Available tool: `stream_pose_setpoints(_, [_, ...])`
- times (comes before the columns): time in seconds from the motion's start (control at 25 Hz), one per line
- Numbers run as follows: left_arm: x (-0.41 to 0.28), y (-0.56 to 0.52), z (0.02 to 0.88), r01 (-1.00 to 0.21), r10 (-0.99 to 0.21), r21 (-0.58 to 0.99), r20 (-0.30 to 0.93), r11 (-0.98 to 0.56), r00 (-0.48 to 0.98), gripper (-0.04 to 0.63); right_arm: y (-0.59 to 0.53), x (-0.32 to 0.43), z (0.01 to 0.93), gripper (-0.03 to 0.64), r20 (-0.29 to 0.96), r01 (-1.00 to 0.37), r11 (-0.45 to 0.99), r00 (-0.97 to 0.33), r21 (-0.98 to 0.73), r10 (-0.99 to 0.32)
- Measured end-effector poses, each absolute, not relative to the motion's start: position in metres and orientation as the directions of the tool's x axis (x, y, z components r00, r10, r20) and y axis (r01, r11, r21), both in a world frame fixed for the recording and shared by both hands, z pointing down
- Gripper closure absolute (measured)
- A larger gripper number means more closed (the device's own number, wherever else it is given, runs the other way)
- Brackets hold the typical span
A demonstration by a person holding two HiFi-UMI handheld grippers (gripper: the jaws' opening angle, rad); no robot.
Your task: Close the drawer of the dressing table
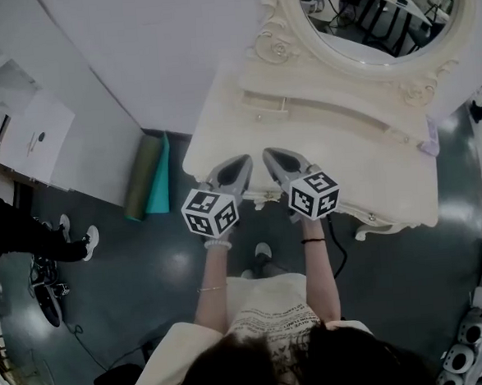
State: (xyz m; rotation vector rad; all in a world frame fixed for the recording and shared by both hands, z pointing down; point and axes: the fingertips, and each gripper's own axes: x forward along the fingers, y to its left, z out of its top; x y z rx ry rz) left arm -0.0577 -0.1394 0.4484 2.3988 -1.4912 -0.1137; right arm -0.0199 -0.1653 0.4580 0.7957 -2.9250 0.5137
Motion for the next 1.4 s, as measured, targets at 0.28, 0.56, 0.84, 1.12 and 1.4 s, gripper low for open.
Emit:
stream_pose_setpoints(0.28, [-0.053, -0.157, 0.452, -0.867, -0.891, 0.306, 0.108, -0.393, 0.441, 0.595, -0.188, -0.013, 0.460, 0.614, 0.145, -0.496, 0.810, -0.868, -0.313, -0.475])
stream_pose_setpoints(0.56, [-0.055, -0.167, 0.454, -0.874, -0.897, 0.309, 0.119, -0.374, 0.426, 0.595, -0.200, -0.014, 0.460, 0.614, 0.147, -0.487, 0.813, -0.873, -0.318, -0.465])
stream_pose_setpoints(0.84, [-0.061, -0.175, 0.460, -0.875, -0.893, 0.314, 0.143, -0.369, 0.428, 0.595, -0.210, -0.019, 0.467, 0.614, 0.147, -0.487, 0.802, -0.872, -0.347, -0.467])
stream_pose_setpoints(1.12, [-0.074, -0.195, 0.467, -0.857, -0.872, 0.330, 0.159, -0.395, 0.463, 0.595, -0.226, -0.033, 0.476, 0.614, 0.173, -0.502, 0.778, -0.864, -0.378, -0.474])
stream_pose_setpoints(1.4, [-0.086, -0.225, 0.477, -0.817, -0.824, 0.357, 0.183, -0.452, 0.536, 0.595, -0.250, -0.044, 0.486, 0.614, 0.199, -0.555, 0.726, -0.829, -0.405, -0.523])
